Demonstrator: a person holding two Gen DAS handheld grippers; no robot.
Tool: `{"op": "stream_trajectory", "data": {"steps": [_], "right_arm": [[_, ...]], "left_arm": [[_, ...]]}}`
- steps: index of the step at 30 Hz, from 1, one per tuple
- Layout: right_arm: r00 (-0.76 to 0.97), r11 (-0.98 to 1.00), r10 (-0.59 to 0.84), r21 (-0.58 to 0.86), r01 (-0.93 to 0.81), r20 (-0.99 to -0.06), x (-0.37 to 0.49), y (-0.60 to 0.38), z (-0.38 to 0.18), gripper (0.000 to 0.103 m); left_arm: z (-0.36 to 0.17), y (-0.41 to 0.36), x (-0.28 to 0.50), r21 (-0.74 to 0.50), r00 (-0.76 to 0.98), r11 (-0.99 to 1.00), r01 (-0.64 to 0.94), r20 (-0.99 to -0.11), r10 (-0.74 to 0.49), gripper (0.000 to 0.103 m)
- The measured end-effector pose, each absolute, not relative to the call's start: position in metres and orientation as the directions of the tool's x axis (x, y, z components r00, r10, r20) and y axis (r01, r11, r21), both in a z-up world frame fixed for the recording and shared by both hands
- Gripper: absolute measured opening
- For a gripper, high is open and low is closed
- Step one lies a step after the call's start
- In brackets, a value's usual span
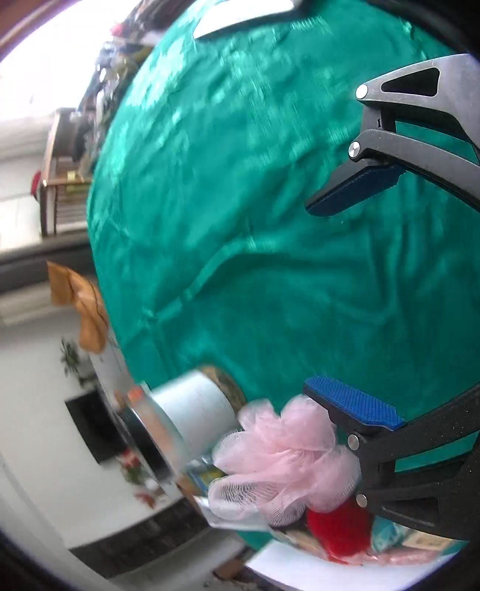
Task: Organize soft objects
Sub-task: 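Move the right tool toward the pink mesh puff while the left tool approaches the red yarn balls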
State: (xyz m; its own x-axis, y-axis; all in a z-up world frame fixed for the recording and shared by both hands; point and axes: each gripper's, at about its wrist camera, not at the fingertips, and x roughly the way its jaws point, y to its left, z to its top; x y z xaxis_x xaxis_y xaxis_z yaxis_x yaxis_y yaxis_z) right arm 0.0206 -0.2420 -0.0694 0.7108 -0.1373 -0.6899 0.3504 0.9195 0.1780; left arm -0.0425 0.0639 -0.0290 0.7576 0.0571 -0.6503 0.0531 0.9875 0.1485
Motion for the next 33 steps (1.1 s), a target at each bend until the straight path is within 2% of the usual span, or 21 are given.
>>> {"op": "stream_trajectory", "data": {"steps": [4,9,13,27,33], "right_arm": [[0.750,0.928,-0.140,0.179,0.327,-0.647,-0.011,-0.267,-0.053,0.090],[0.719,0.952,-0.016,0.209,0.223,-0.695,-0.011,-0.237,-0.067,0.090],[0.700,0.972,0.002,0.165,0.165,-0.714,-0.007,-0.221,-0.073,0.090],[0.675,0.955,-0.003,0.198,0.221,-0.738,-0.006,-0.236,-0.081,0.090],[0.673,0.952,0.004,0.208,0.223,-0.740,-0.005,-0.237,-0.081,0.090]], "left_arm": [[-0.044,0.053,-0.045,0.117,0.721,0.986,0.119,-0.693,-0.005,0.103],[-0.063,0.044,-0.043,0.081,0.666,0.982,0.168,-0.745,-0.052,0.103],[-0.073,0.039,-0.040,0.076,0.639,0.980,0.186,-0.767,-0.062,0.103],[-0.090,0.037,0.004,0.045,0.562,0.987,0.151,-0.825,-0.048,0.103],[-0.093,0.028,0.029,0.090,0.575,0.983,0.157,-0.818,-0.017,0.103]]}}
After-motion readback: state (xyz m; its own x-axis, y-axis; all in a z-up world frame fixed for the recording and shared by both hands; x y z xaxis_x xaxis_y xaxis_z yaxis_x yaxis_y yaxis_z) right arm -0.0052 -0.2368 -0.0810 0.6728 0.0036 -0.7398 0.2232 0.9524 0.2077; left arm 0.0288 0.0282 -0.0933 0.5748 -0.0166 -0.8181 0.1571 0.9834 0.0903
